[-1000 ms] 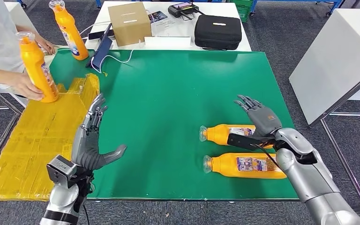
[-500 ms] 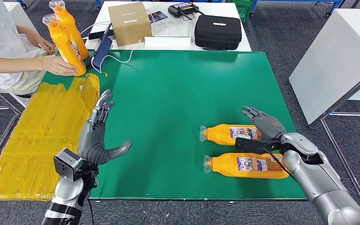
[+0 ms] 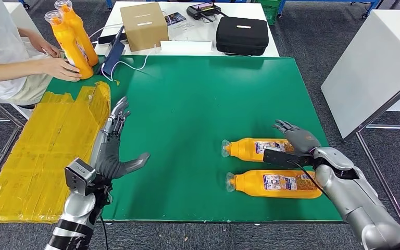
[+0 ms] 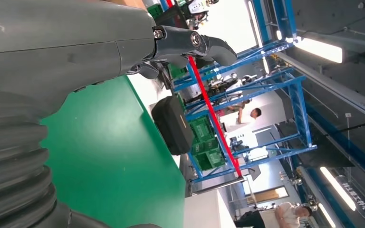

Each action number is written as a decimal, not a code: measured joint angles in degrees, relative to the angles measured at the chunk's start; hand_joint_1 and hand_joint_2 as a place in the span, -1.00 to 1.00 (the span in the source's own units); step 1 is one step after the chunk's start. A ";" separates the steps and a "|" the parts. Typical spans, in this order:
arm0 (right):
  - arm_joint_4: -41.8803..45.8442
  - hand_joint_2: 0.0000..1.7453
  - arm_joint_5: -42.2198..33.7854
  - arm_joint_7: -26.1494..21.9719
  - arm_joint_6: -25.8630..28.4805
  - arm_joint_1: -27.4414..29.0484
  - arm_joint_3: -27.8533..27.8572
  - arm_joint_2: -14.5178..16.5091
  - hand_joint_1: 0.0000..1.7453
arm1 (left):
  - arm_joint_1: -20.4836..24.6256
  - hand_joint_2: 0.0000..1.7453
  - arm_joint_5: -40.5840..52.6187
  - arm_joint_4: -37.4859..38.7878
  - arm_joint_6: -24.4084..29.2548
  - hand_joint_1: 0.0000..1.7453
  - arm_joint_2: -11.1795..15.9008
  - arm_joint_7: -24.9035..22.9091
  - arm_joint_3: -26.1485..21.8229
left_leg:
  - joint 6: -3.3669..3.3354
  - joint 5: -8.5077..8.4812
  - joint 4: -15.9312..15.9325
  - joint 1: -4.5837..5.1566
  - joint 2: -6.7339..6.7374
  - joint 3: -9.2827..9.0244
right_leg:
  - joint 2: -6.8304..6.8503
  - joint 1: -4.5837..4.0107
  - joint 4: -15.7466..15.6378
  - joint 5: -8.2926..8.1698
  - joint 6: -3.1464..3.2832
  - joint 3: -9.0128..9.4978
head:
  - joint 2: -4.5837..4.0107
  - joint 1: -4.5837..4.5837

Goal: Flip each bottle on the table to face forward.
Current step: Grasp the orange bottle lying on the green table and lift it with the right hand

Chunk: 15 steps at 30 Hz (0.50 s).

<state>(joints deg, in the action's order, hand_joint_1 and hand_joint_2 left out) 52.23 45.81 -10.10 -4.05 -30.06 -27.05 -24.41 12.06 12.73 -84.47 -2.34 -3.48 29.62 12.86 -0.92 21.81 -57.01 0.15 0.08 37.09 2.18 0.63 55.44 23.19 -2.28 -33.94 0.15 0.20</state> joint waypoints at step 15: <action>-11.09 1.00 3.19 0.76 1.24 -3.90 -1.91 4.16 -0.04 | 1.63 1.00 -1.04 3.19 -0.10 -1.00 -0.26 -0.45 0.46 | -0.01 -0.01 -0.01 0.00 0.00 0.00 | 0.00 0.00 0.00 -0.01 -0.01 0.00 | 0.00 0.00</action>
<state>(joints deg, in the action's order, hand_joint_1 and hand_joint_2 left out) 41.15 49.00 -9.34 -2.81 -33.96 -28.95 -20.25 13.69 11.69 -81.28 -2.44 -3.73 29.17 13.32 -0.94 21.80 -57.02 0.15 0.08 37.09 2.18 0.63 55.44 23.18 -2.28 -33.94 0.15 0.20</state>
